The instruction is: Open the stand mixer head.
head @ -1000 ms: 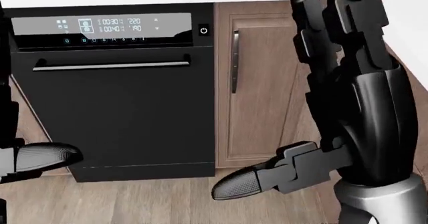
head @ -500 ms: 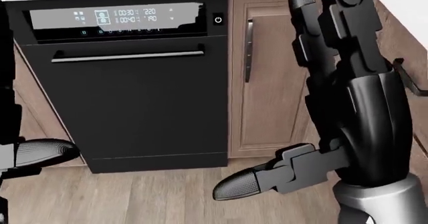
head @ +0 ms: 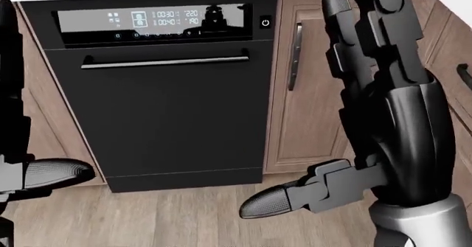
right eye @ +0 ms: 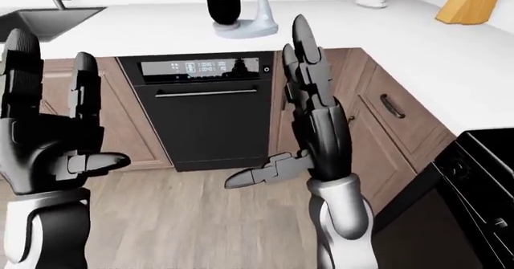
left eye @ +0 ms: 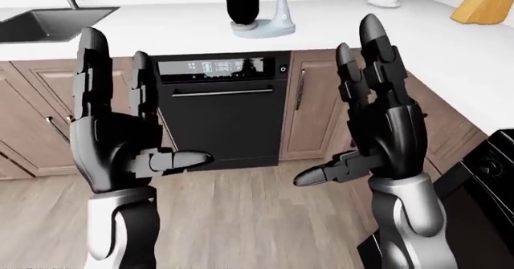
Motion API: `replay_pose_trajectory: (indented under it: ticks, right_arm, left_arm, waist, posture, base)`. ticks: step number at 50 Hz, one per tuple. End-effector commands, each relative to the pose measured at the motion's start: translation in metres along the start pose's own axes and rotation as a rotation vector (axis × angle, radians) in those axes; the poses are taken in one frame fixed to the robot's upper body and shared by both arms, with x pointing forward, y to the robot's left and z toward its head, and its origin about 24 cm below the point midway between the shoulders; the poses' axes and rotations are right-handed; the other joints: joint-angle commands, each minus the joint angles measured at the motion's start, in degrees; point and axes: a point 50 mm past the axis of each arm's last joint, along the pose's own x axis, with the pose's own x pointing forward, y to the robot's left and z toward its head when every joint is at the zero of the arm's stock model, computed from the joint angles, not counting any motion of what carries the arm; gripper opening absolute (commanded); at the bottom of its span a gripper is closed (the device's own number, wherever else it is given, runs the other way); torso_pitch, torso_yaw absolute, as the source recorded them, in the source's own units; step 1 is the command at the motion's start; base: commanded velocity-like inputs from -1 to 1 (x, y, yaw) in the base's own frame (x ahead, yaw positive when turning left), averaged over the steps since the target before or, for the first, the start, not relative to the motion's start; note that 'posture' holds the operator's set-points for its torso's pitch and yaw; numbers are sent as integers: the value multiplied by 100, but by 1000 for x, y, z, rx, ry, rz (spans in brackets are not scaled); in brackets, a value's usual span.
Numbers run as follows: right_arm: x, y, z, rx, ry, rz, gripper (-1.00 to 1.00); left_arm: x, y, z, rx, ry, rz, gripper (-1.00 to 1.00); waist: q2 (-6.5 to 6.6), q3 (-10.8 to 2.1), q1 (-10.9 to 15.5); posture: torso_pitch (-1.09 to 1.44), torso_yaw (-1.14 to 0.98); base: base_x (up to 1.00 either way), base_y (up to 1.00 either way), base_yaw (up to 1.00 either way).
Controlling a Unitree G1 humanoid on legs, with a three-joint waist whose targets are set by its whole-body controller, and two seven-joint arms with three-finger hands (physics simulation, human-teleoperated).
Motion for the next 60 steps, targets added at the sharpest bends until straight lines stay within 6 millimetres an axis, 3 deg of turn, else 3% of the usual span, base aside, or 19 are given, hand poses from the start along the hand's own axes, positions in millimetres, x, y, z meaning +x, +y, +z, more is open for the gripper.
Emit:
replay_pose_trajectory:
  ticks: [1,5,8,9,12,24,26,30,32,37,38,39,43,48,51,53,54,58,60]
  right_arm:
    - [2,4,12,7,-75,19,100]
    - [1,4,11,10,-72,21,100]
    - [1,5,11,5,-70,22,100]
    - [1,5,10,4,-67,23,100]
    - [2,5,9,11,-61,29,100]
    - [2,5,8,20,-66,40,100]
    - [2,6,9,21,-68,45,100]
    - [2,9,3,-35,-42,61,100]
    - [1,10,1,-52,-35,65,100]
    - [0,10,5,-12,-48,60,100]
    - [0,10,5,-8,-48,61,100]
    - [0,10,5,-16,-46,64,100]
    - [0,11,1,-35,-27,60,100]
    - [1,10,2,-36,-28,60,100]
    - [0,11,2,-39,-26,59,100]
    - [0,11,3,-14,-34,63,100]
    - [0,10,6,-11,-51,63,100]
    - [0,10,1,-41,-25,52,100]
    - [0,10,2,-37,-29,51,100]
  left_arm:
    - [0,-3,11,5,-67,-20,100]
    - [1,-3,12,4,-67,-19,100]
    - [1,-3,12,3,-68,-20,100]
    - [1,-2,12,2,-68,-18,100]
    - [1,-2,11,3,-68,-17,100]
    - [4,0,10,3,-69,-12,100]
    - [4,0,10,3,-68,-11,100]
    - [4,1,10,4,-69,-9,100]
    - [4,2,11,2,-70,-8,100]
    - [3,2,12,3,-71,-6,100]
    - [3,2,12,2,-71,-7,100]
    - [3,2,12,1,-72,-8,100]
    - [2,2,11,0,-70,-8,100]
    - [3,3,11,1,-70,-6,100]
    - [2,3,12,1,-70,-7,100]
    - [2,2,12,1,-70,-8,100]
    - [2,2,12,1,-69,-10,100]
    - [2,2,11,0,-69,-8,100]
    - [2,3,12,2,-69,-8,100]
  waist:
    - [202,-38,5]
    - [-183,5,0]
    - [766,8,-19]
    - [309,95,-17]
    - [-158,144,74]
    - [-18,-223,100]
    - [83,392,34]
    - [189,417,-71]
    - [169,-88,-149]
    - [309,-118,-119]
    - [242,364,-119]
    - [270,399,-87]
    - [222,-91,-31]
    - [-261,383,144]
    - [-281,-184,111]
    - [-455,38,153]
    - [-384,-126,101]
    - [-136,313,36]
    - [-177,-1,7]
  posture:
    - [0,0]
    - [0,0]
    - [0,0]
    - [0,0]
    - [0,0]
    - [0,0]
    - [0,0]
    - [0,0]
    - [0,0]
    - [0,0]
    - [0,0]
    - [0,0]
    - [0,0]
    - [0,0]
    - [0,0]
    - [0,0]
    - [0,0]
    - [0,0]
    - [0,0]
  base:
    - [0,65,0]
    - [-1,69,0]
    - [0,23,0]
    - [-2,100,0]
    - [-1,47,0]
    - [4,0,0]
    - [100,0,0]
    - [75,0,0]
    - [0,0,0]
    - [20,0,0]
    - [100,0,0]
    - [100,0,0]
    - [25,0,0]
    - [71,0,0]
    - [11,0,0]
    - [0,0,0]
    - [72,0,0]
    - [67,0,0]
    - [0,0,0]
